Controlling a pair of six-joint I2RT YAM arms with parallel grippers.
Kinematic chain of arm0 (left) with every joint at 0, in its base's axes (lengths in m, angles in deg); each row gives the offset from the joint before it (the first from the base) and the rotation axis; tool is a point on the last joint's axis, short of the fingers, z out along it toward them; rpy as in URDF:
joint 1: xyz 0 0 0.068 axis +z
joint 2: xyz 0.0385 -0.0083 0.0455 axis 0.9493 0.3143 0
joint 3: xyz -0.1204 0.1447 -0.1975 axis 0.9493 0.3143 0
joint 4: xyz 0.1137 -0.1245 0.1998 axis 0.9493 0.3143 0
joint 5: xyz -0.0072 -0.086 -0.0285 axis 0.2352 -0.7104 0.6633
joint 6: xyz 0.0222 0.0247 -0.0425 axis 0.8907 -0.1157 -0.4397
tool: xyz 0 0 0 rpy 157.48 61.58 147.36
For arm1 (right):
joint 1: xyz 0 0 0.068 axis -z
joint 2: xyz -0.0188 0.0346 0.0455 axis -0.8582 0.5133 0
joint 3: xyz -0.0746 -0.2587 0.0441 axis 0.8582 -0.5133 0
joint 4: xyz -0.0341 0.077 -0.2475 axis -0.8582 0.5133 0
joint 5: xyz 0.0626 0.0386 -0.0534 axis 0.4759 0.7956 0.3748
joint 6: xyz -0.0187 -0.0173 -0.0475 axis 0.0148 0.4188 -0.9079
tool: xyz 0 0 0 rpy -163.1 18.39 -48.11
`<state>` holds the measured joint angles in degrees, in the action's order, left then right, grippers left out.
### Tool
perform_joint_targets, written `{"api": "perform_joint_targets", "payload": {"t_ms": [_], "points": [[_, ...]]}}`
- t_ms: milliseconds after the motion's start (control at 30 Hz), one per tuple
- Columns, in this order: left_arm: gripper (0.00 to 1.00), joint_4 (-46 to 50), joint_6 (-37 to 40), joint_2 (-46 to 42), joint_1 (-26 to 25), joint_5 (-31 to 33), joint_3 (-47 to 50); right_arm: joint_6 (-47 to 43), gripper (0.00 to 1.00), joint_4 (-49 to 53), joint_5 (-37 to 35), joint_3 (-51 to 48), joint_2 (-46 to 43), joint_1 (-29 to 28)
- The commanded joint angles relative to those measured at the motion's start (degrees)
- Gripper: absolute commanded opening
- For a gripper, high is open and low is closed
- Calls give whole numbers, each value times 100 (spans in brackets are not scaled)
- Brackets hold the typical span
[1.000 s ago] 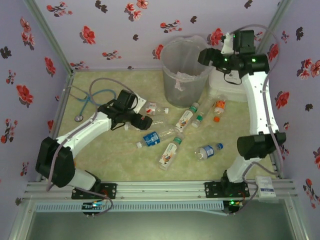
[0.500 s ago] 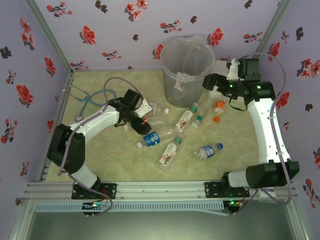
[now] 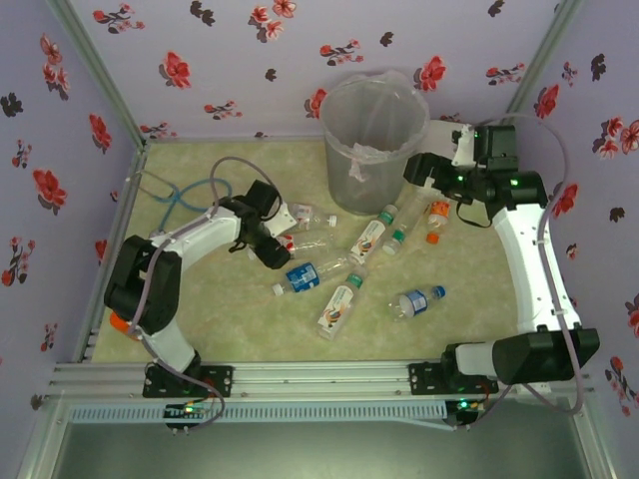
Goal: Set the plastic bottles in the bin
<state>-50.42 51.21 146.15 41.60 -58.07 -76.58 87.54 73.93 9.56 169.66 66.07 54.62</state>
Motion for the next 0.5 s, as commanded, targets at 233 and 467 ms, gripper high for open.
{"api": "perform_joint_targets", "payload": {"t_ms": [233, 467], "points": [[61, 200, 275, 180, 20, -16, 122, 208, 99, -412, 127, -70, 35, 36], [41, 354, 259, 89, 16, -63, 19, 280, 99, -531, 140, -179, -79, 36]]}}
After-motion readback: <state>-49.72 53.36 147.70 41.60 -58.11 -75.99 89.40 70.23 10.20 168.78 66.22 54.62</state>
